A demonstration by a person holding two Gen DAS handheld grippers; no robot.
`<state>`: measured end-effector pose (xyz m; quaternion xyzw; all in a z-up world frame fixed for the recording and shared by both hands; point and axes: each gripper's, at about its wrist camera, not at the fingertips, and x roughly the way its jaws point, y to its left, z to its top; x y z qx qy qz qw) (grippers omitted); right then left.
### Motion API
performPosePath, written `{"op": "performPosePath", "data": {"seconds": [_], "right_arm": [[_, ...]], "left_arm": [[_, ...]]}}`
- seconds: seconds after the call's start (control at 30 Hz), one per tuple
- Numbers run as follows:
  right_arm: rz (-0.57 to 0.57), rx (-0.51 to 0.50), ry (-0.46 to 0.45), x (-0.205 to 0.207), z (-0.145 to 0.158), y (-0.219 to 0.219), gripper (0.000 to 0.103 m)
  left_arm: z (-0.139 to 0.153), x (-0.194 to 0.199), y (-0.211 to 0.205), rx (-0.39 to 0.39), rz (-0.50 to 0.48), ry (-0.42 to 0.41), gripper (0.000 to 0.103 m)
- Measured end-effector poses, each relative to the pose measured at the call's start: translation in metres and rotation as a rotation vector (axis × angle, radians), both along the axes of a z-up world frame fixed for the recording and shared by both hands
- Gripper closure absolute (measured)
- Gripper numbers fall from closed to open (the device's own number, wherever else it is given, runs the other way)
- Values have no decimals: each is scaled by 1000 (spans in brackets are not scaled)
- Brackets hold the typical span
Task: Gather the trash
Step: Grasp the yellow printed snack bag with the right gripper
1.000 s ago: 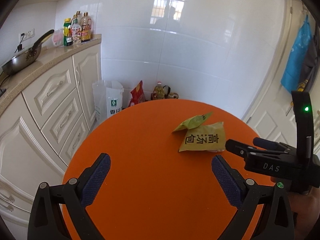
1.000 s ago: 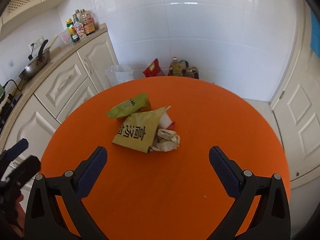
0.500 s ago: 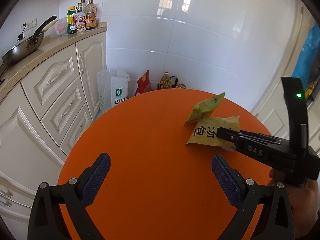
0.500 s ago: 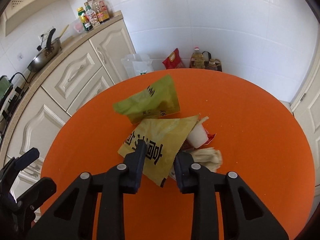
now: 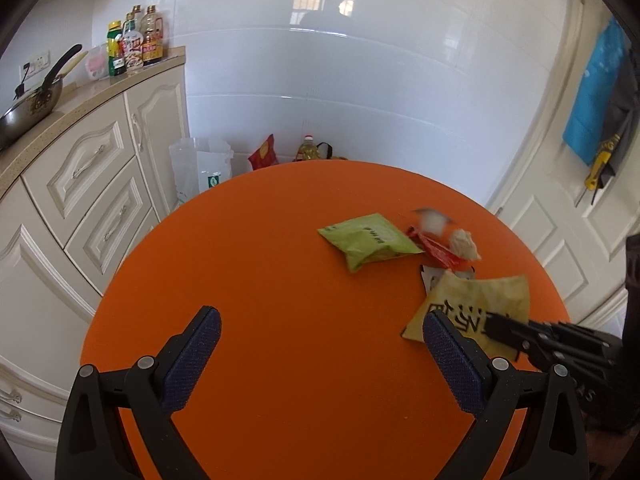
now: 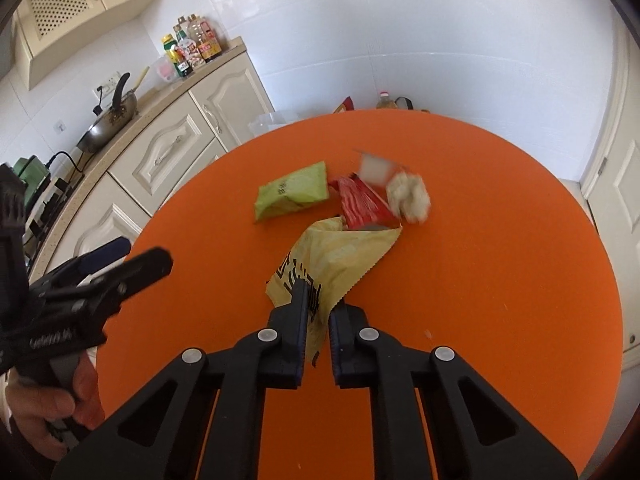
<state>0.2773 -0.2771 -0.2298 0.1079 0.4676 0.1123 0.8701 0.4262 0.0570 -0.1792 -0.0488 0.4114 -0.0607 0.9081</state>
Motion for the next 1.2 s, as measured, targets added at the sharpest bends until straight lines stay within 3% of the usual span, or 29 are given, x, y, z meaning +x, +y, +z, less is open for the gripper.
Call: {"op": "performPosePath", "data": {"seconds": [0.17, 0.3, 0.33, 0.43, 0.47, 0.73, 0.8, 0.87, 1.0, 1.07, 1.2], "right_arm": [[-2, 43, 33, -20, -10, -18, 94], [-5, -2, 63, -18, -18, -20, 83], [-10, -32, 68, -17, -20, -20, 74], [-15, -62, 58, -19, -20, -18, 29], [-16, -62, 44, -20, -17, -19, 23], [88, -148, 19, 11, -16, -1, 12], [117, -145, 45, 22, -27, 6, 12], [137, -118, 54, 28, -35, 13, 26], [149, -90, 26, 24, -34, 14, 43], [163, -94, 28, 20, -33, 14, 59], [175, -98, 31, 7, -29, 14, 64]], "left_arm": [[-10, 6, -14, 26, -32, 5, 4], [-16, 10, -19, 33, -30, 15, 4], [-16, 9, -19, 33, -29, 17, 4], [-18, 9, -18, 40, -21, 20, 4], [-19, 9, -18, 43, -19, 21, 4], [-19, -9, -23, 45, 0, 21, 4], [-19, -12, -21, 41, 5, 22, 4], [-18, -14, -19, 46, 11, 22, 4], [-20, -14, -18, 52, 24, 29, 4], [-21, -13, -18, 52, 25, 33, 4], [-21, -13, -20, 54, 23, 33, 4]]}}
